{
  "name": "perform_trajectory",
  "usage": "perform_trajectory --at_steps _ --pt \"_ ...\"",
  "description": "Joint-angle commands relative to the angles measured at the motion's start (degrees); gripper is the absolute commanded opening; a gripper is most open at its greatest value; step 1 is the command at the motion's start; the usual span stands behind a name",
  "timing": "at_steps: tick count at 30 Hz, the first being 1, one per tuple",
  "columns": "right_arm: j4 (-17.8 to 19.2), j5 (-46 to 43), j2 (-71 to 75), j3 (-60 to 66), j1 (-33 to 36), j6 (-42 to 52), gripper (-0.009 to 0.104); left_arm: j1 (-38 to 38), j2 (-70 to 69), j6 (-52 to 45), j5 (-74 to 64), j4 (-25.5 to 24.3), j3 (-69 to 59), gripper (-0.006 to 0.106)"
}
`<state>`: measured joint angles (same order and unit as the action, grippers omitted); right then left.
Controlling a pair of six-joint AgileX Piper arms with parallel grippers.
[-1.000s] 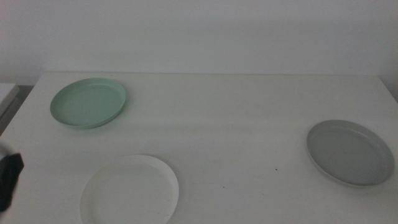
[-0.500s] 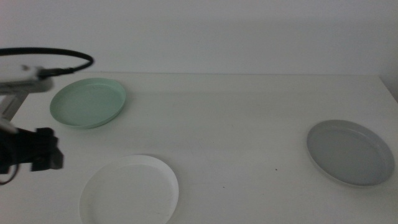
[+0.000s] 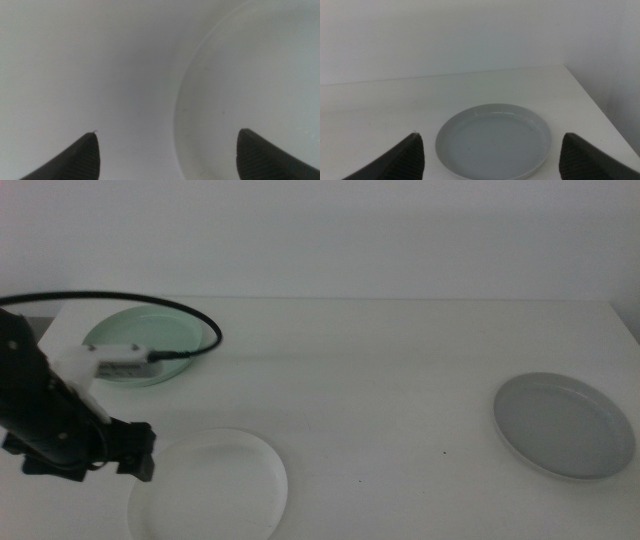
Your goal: Stack the three bowls on top of each other.
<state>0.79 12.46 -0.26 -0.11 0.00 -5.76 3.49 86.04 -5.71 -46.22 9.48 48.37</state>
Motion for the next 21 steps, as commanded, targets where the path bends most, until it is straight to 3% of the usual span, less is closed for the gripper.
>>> perform_trajectory --at_steps 1,14,17,21 --pt "0.29 -0.56 0.26 0.11 -0.46 0.17 0.093 1.41 1.55 -0.32 2.24 0.87 -0.46 0.094" --pt "0.29 -0.56 0.26 0.11 -0.46 0.17 0.093 2.84 8.47 0.17 3.16 1.54 -1.55 0.09" --pt "0.29 -0.56 0.26 0.11 -0.46 0.17 0.093 2.84 8.72 0.17 3.16 1.53 -1.55 0.081" --pt "0.29 -0.56 0.26 0.11 -0.46 0.17 0.093 2.84 8.72 1.27 3.16 1.42 -1.55 0.06"
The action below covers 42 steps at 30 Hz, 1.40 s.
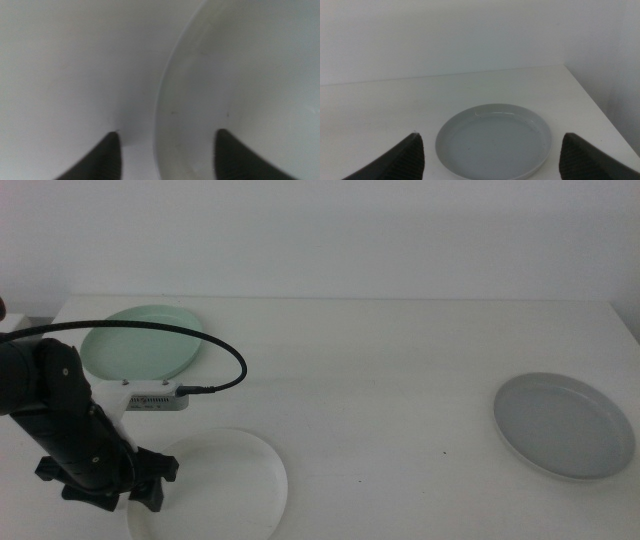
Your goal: Stack the three bowls on top of each other.
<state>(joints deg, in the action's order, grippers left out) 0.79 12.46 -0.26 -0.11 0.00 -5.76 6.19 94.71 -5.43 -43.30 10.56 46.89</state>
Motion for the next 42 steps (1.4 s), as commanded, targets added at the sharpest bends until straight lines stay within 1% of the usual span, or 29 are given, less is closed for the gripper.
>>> perform_trajectory --at_steps 1,4,8,10,16,20,22,26,29,34,39,42 --pt "0.29 -0.56 0.26 0.11 -0.46 0.17 0.093 0.14 0.1 0.99 0.24 0.34 -0.06 0.051" --pt "0.29 -0.56 0.26 0.11 -0.46 0.17 0.093 0.14 0.76 1.57 0.24 0.45 -0.06 0.034" --pt "0.29 -0.56 0.26 0.11 -0.46 0.17 0.093 0.14 1.95 1.86 0.24 0.56 -0.06 0.019" --pt "0.29 -0.56 0.26 0.11 -0.46 0.17 0.093 0.14 2.34 1.86 0.24 0.69 -0.06 0.015" --pt "0.29 -0.56 0.26 0.11 -0.46 0.17 0.093 0.14 1.84 1.86 -0.18 1.52 0.18 0.008" --pt "0.29 -0.56 0.26 0.11 -0.46 0.17 0.093 0.14 -3.55 1.58 -0.35 1.52 1.67 0.002" --pt "0.29 -0.56 0.26 0.11 -0.46 0.17 0.093 0.14 -6.47 2.5 -2.62 1.52 4.14 -0.002" --pt "0.29 -0.56 0.26 0.11 -0.46 0.17 0.093 0.41 -7.51 3.33 -10.02 2.0 13.63 -0.002" --pt "0.29 -0.56 0.26 0.11 -0.46 0.17 0.093 3.02 -5.69 3.33 -12.57 2.18 21.47 -0.002" --pt "0.29 -0.56 0.26 0.11 -0.46 0.17 0.093 8.93 2.37 4.33 -14.29 2.76 33.53 -0.002" --pt "0.29 -0.56 0.26 0.11 -0.46 0.17 0.093 13.82 11.5 4.33 -14.45 3.27 41.24 -0.002" --pt "0.29 -0.56 0.26 0.11 -0.46 0.17 0.093 15.28 16.57 4.82 -13.39 3.73 43.88 -0.002"
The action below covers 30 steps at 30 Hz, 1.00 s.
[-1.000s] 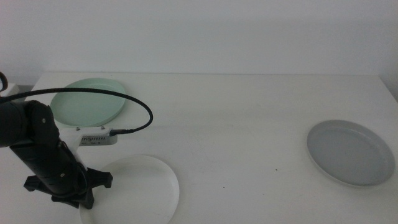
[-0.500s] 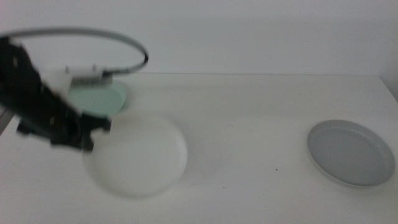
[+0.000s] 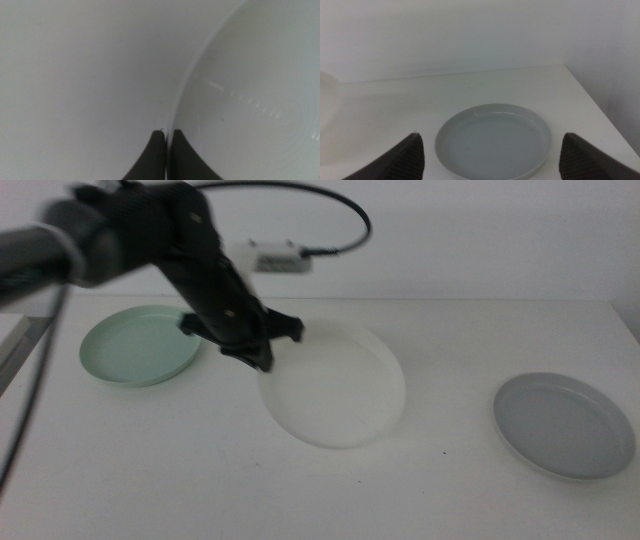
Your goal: Stack the three bowls on top of each other.
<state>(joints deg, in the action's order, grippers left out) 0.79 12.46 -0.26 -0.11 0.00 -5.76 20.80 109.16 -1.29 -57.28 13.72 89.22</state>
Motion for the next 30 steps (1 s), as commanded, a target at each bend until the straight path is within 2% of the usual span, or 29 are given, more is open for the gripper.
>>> perform_trajectory --at_steps 1,14,19,21,23,27,28,30 --pt "0.29 -0.56 0.26 0.11 -0.46 0.17 0.093 1.01 3.53 0.85 1.1 0.74 1.95 -0.002" --pt "0.29 -0.56 0.26 0.11 -0.46 0.17 0.093 1.45 11.73 -0.5 6.7 5.38 2.15 -0.001" --pt "0.29 -0.56 0.26 0.11 -0.46 0.17 0.093 1.45 12.11 -3.27 7.1 6.73 2.15 0.009" --pt "0.29 -0.56 0.26 0.11 -0.46 0.17 0.093 1.45 12.11 -3.38 6.86 6.73 2.15 0.018" --pt "0.29 -0.56 0.26 0.11 -0.46 0.17 0.093 1.45 12.11 -3.89 6.71 6.26 2.15 0.032" --pt "0.29 -0.56 0.26 0.11 -0.46 0.17 0.093 0.98 11.06 -7.49 5.44 5.71 2.15 0.068" --pt "0.29 -0.56 0.26 0.11 -0.46 0.17 0.093 0.41 10.12 -7.69 4.69 5.43 2.15 0.08" --pt "0.29 -0.56 0.26 0.11 -0.46 0.17 0.093 -0.95 7.2 -7.69 3.68 4.19 2.15 0.094"
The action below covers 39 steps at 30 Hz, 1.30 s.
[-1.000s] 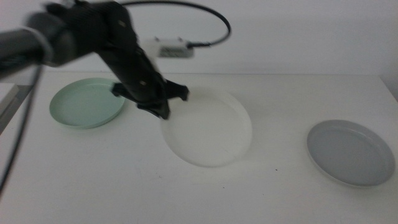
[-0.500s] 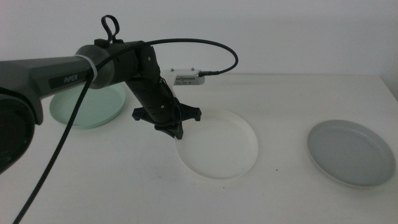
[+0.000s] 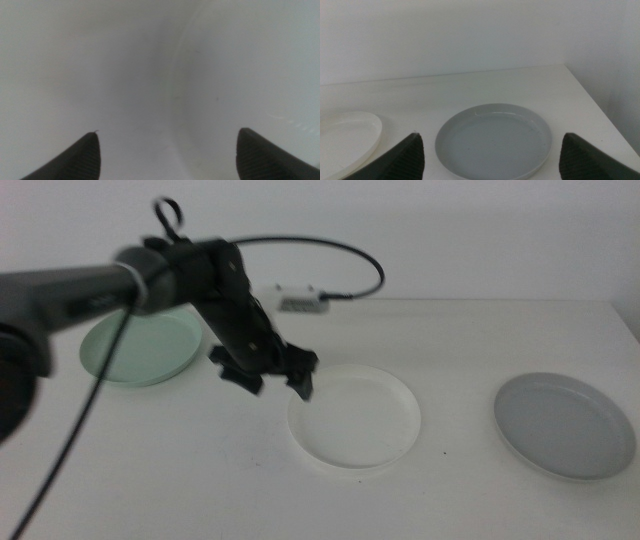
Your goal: Stack the three bowls on top of each other.
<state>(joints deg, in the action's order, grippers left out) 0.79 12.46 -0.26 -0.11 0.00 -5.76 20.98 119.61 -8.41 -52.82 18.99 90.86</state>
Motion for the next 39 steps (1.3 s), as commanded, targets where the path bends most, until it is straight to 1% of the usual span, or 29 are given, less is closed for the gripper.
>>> perform_trajectory --at_steps 1,3,6,8,10,12,14,15,18,23,26,30,34,39 --pt "0.29 -0.56 0.26 0.11 -0.46 0.17 0.093 -2.07 -5.12 -0.58 -1.24 -1.93 0.52 0.094" --pt "0.29 -0.56 0.26 0.11 -0.46 0.17 0.093 -3.89 -8.83 0.32 -1.96 -4.83 0.52 0.094" --pt "0.29 -0.56 0.26 0.11 -0.46 0.17 0.093 -7.01 -14.21 4.44 -3.05 -10.24 0.52 0.094" --pt "0.29 -0.56 0.26 0.11 -0.46 0.17 0.093 -9.5 -16.93 8.84 -4.3 -15.99 0.52 0.094" --pt "0.29 -0.56 0.26 0.11 -0.46 0.17 0.093 -12.29 -18.41 12.96 -6.64 -20.46 0.52 0.094" --pt "0.29 -0.56 0.26 0.11 -0.46 0.17 0.093 -15.67 -18.82 14.52 -8.14 -22.09 0.52 0.094" --pt "0.29 -0.56 0.26 0.11 -0.46 0.17 0.093 -19.98 -18.46 13.4 -9.33 -21.3 0.52 0.094" --pt "0.29 -0.56 0.26 0.11 -0.46 0.17 0.093 -21.73 -18.2 11.11 -9.24 -20.26 0.67 0.094" --pt "0.29 -0.56 0.26 0.11 -0.46 0.17 0.093 -27.55 -15.41 5.15 -7.76 -15.64 3.63 0.094" --pt "0.29 -0.56 0.26 0.11 -0.46 0.17 0.093 -32.08 -6.72 3.73 -7.99 -15.75 13.26 0.094" --pt "0.29 -0.56 0.26 0.11 -0.46 0.17 0.093 -33.1 -1.18 0.89 -7.79 -13.21 17.96 0.094" --pt "0.29 -0.56 0.26 0.11 -0.46 0.17 0.093 -33.1 5.28 -1.06 -6.65 -12.87 22.18 0.094" --pt "0.29 -0.56 0.26 0.11 -0.46 0.17 0.093 -33.1 9.75 -0.52 -3.44 -12.69 23.52 0.094" --pt "0.29 -0.56 0.26 0.11 -0.46 0.17 0.093 -33.1 14.1 -0.76 -1.27 -10.36 23.52 0.094"
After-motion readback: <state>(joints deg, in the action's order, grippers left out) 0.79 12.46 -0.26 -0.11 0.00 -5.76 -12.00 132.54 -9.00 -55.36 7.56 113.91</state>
